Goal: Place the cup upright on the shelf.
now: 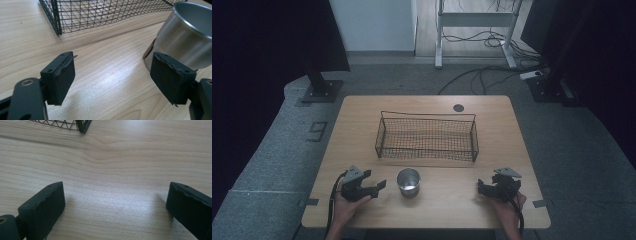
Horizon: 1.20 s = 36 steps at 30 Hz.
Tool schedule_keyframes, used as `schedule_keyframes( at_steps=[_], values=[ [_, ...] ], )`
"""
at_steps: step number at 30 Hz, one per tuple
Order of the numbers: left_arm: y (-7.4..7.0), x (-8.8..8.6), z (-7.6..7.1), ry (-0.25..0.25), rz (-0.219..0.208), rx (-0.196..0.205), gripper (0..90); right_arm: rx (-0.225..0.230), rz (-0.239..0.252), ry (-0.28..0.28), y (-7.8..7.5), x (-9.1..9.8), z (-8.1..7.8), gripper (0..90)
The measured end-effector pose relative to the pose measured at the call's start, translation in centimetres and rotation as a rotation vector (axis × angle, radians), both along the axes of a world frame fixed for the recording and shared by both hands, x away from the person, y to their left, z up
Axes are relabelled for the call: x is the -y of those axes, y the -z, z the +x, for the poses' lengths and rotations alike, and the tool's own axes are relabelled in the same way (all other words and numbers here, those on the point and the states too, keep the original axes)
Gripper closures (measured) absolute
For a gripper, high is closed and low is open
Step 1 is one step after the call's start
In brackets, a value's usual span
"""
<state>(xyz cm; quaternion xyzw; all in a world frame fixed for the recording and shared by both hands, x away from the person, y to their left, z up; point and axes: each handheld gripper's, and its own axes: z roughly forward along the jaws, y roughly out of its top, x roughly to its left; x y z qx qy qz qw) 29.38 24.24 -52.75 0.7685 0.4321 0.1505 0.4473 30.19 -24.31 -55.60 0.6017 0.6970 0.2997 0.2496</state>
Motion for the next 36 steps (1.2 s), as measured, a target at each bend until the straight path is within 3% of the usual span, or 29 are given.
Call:
schedule_keyframes(
  at_steps=[4, 19, 36],
  values=[
    [-0.2, -0.1, -0.1, 0.0, -0.004, 0.004, 20.5, 0.0, 0.0, 0.0, 0.0, 0.0, 0.0, 1.9],
    [-2.2, -0.3, -0.7, 0.064, -0.099, -0.004, 14.4, 0.0, 0.001, 0.001, 0.0, 0.0, 0.0, 2.1],
    [-4.0, 2.3, -1.0, 0.134, -0.074, 0.014, 10.9, 0.001, 0.001, 0.007, 0.0, 0.0, -0.1, 2.5]
  ],
)
